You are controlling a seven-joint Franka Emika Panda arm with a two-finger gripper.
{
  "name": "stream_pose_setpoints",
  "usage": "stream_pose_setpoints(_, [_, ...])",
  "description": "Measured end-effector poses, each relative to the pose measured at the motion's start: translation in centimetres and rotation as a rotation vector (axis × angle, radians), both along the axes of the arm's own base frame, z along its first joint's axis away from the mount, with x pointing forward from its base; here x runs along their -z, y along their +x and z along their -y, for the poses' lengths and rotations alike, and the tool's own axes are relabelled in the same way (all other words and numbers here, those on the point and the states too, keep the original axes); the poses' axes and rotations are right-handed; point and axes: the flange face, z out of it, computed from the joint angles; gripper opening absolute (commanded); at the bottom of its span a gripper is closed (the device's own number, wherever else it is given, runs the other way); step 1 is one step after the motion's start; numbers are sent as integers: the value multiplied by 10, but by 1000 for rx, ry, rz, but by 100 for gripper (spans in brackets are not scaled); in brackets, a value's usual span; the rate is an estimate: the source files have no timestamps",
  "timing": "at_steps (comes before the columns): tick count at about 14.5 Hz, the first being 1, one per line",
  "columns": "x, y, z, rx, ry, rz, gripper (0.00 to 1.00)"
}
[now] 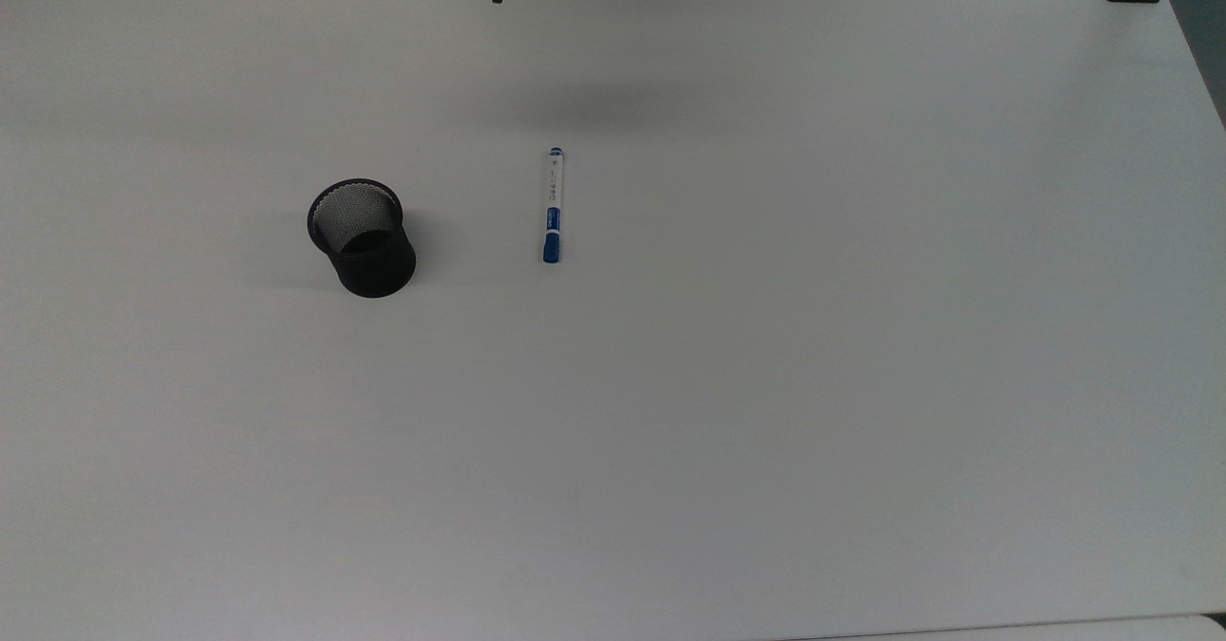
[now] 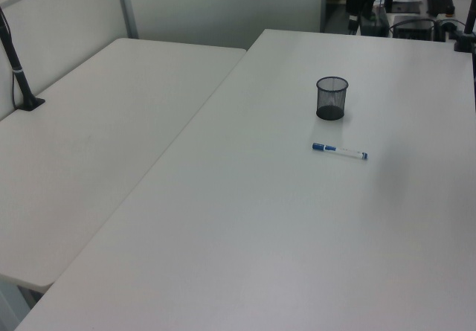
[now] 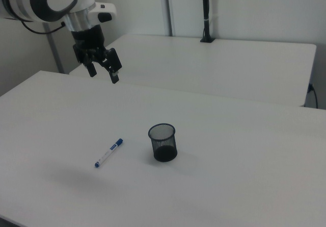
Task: Insert the marker
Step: 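Move the open gripper from rest toward the blue-capped marker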
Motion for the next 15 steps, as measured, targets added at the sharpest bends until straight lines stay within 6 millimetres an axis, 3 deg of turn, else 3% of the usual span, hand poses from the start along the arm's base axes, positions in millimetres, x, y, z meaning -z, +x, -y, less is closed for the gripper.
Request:
stream_pose_setpoints(12, [1, 0, 0, -7, -1, -2, 100])
stream_pose_setpoints(15, [5, 0, -1, -98, -10, -17, 100])
